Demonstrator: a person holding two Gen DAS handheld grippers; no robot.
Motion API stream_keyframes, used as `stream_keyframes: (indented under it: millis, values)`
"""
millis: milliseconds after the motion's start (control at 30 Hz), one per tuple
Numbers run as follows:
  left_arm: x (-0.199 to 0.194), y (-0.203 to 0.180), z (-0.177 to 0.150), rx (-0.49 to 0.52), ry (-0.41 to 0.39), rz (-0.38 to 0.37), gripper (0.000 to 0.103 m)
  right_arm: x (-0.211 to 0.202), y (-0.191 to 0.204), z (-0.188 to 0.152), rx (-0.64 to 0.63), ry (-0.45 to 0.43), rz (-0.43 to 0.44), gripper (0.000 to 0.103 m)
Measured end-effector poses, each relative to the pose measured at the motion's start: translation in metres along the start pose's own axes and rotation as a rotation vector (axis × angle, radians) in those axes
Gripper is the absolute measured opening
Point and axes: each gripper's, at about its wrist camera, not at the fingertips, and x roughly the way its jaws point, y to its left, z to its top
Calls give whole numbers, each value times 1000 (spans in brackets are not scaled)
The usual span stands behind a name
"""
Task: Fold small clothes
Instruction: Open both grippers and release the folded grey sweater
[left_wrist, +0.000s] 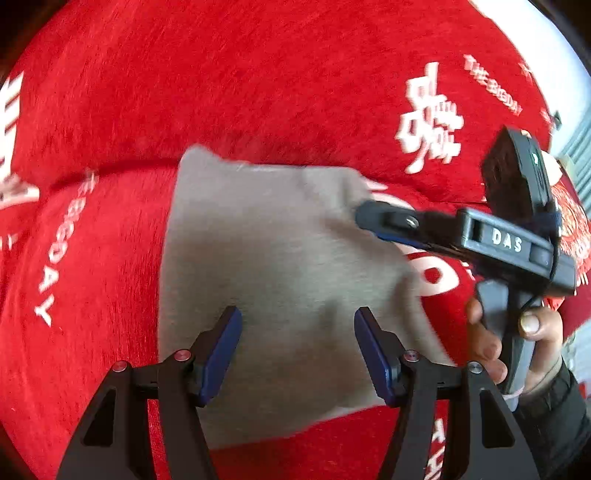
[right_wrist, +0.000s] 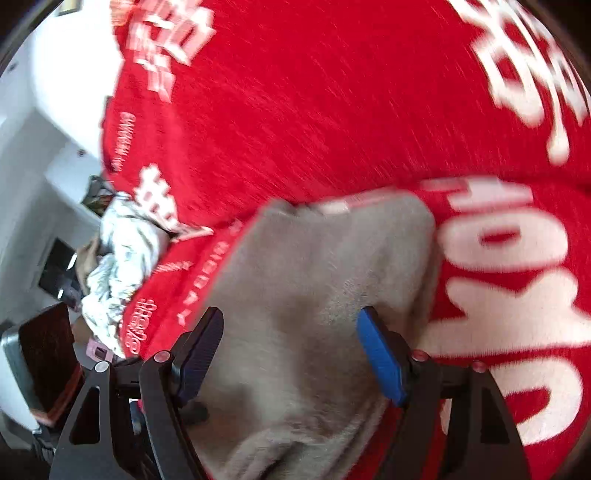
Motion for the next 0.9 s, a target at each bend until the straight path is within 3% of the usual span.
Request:
stream_keyframes:
  millis: [33, 167, 267, 367, 567, 700, 833, 900]
  values:
    - [3, 4, 0, 2, -1, -16, 65, 3, -5, -1, 17, 7, -29, 69]
    - [2, -5, 0, 63, -10, 21, 65, -5, -11, -11, -7, -20, -245, 71]
    - [-14, -3, -2, 69, -50, 21, 65, -31, 13, -24, -92, -105, -253, 71]
    - [-25, 3, -8, 84, -66, 50, 65, -54, 48, -45, -186, -162, -207, 72]
    - [-40, 19, -29, 97, -84, 109, 65, -53, 100, -87, -306, -118, -88, 72]
    - [-41, 31, -37, 76, -77, 121, 65, -43, 107, -106, -317, -51, 2, 73]
    - [-31, 38, -44, 86, -39, 160, 65, -18, 76, -111, -258, -1, -249, 69]
    - [-32, 43, -46, 85, -28, 161, 65, -29, 62, -111, -196, -35, -202, 69]
